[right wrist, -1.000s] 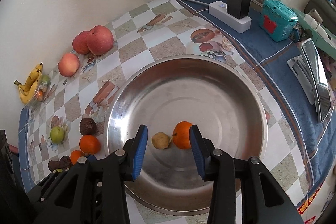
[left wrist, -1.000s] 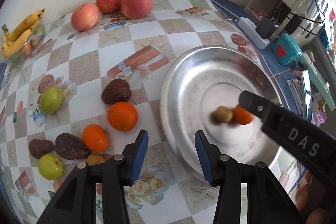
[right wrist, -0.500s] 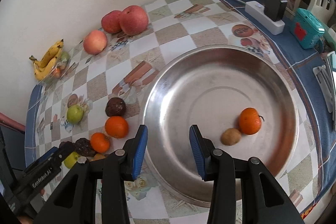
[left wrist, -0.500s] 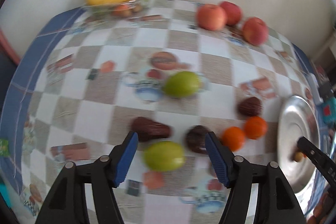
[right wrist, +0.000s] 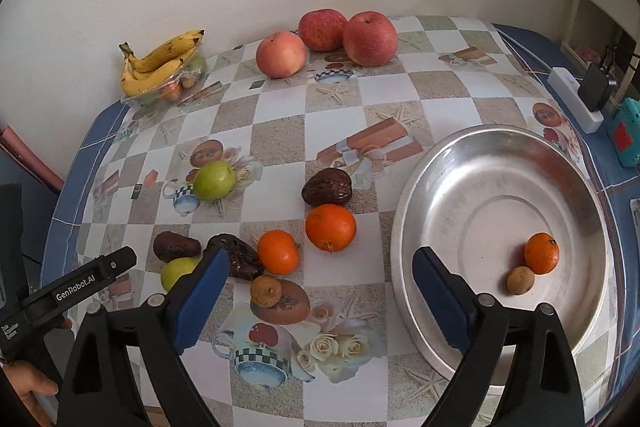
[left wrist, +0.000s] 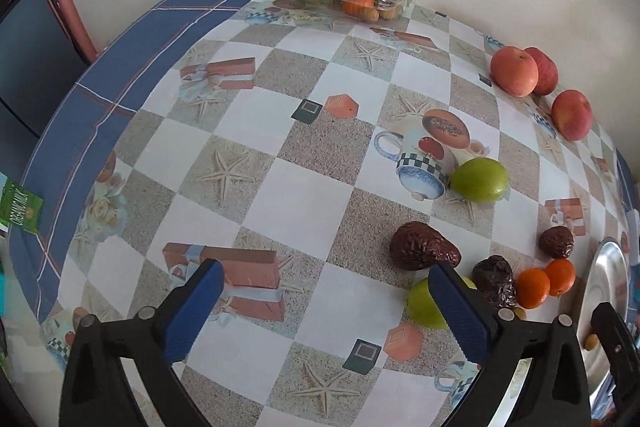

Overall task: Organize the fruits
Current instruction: 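Move both open tools back toward the remaining fruit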

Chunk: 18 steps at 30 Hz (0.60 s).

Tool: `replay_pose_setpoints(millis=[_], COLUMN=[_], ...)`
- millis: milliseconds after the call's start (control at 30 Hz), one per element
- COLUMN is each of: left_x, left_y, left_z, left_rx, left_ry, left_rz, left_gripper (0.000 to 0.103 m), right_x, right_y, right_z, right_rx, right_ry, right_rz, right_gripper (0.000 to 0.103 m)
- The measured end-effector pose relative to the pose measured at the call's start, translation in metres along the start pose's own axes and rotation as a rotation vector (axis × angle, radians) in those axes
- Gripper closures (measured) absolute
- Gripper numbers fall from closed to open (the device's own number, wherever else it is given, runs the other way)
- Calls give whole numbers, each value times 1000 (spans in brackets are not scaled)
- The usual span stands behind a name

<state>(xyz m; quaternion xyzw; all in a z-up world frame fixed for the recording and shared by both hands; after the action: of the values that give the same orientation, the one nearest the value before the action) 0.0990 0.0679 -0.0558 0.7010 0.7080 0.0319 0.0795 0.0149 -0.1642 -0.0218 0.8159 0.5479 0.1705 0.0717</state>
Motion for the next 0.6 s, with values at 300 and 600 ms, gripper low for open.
replay_pose_setpoints(millis=[300, 600], left_x=[-15, -36], left_y=[-1, -6], left_z=[5, 26], left_rx=[22, 85], left_ry=[-46, -79], left_rz=[35, 77], left_gripper=[0, 0], right_x=[14, 28], right_y=[-4, -21], right_z=[22, 58], right_rx=[69, 184], right_ry=[22, -15], right_rz=[-50, -119], right_gripper=[10, 10])
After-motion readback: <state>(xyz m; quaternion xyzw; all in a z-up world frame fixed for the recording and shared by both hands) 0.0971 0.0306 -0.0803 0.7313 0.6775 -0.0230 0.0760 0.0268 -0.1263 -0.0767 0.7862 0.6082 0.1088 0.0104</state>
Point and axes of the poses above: each gripper's, at about its wrist camera, not at the fingertips, and z roughly the way its jaws point, x to its left, y to its top, the point moved 6 cm from there along z, roughly the way its jaws point, and after that the axes turned 12 degrees about x, right-handed, at the moved point
